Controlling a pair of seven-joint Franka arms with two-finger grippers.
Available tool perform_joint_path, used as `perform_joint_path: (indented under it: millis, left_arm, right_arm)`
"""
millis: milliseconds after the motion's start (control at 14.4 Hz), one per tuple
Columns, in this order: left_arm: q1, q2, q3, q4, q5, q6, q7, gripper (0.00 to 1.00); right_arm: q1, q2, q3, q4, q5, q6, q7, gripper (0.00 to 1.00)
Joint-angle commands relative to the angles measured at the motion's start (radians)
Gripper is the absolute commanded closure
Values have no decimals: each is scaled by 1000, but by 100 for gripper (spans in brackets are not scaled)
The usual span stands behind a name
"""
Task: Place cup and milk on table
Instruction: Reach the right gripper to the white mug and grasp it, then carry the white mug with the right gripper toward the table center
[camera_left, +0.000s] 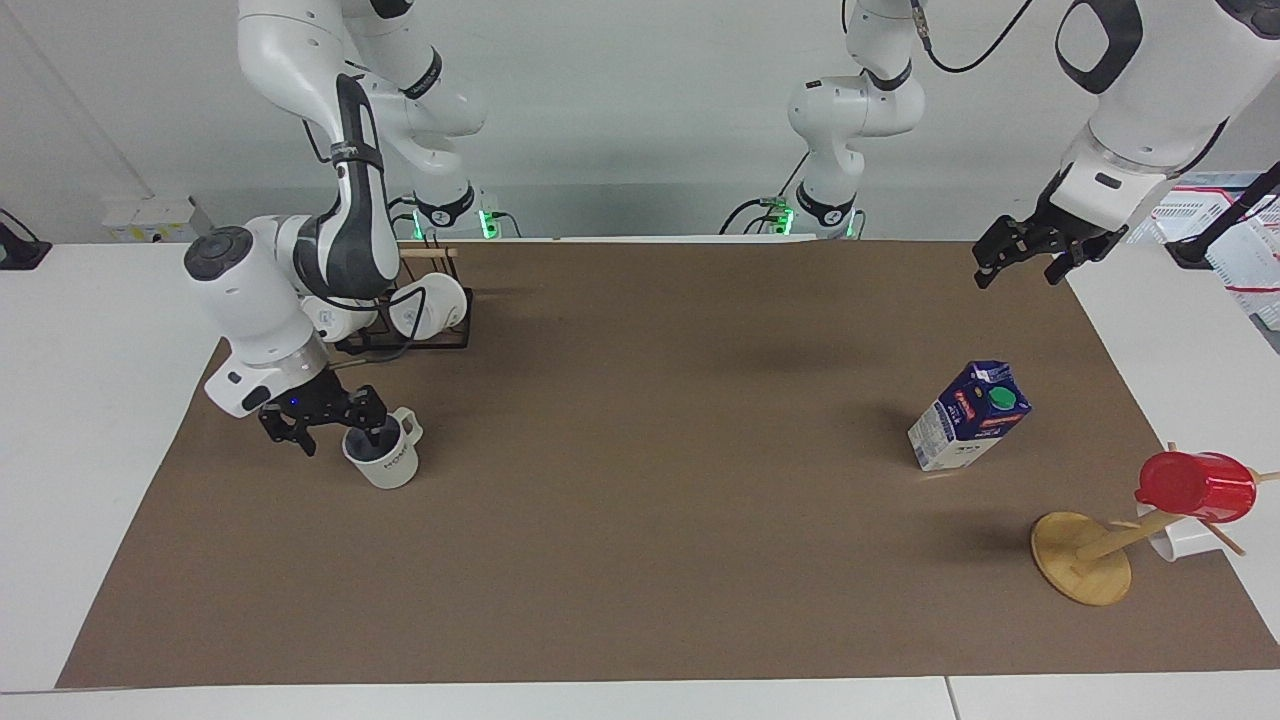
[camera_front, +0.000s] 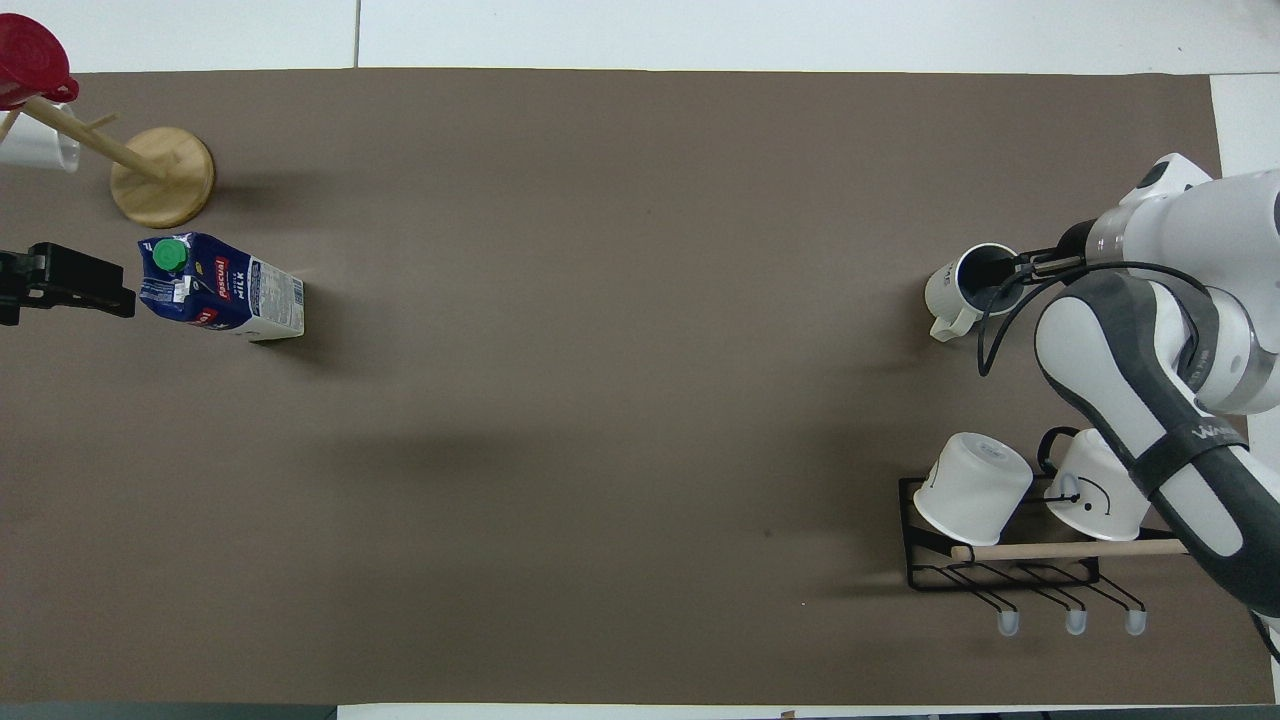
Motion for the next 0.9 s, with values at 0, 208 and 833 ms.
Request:
perform_joint_path:
  millis: [0,208,833]
  left_arm:
    - [8,-23,-3,-24,4,12,8,0]
    - [8,-23,-3,-22,2,12,8,0]
    - [8,-23,-3,-24,2,12,8,0]
  right_arm:
    - [-1,0,4,-5,33,16,-17,100]
    - [12,0,3,0,58,9,3,100]
    - [178,2,27,260,55,-271,-3,100]
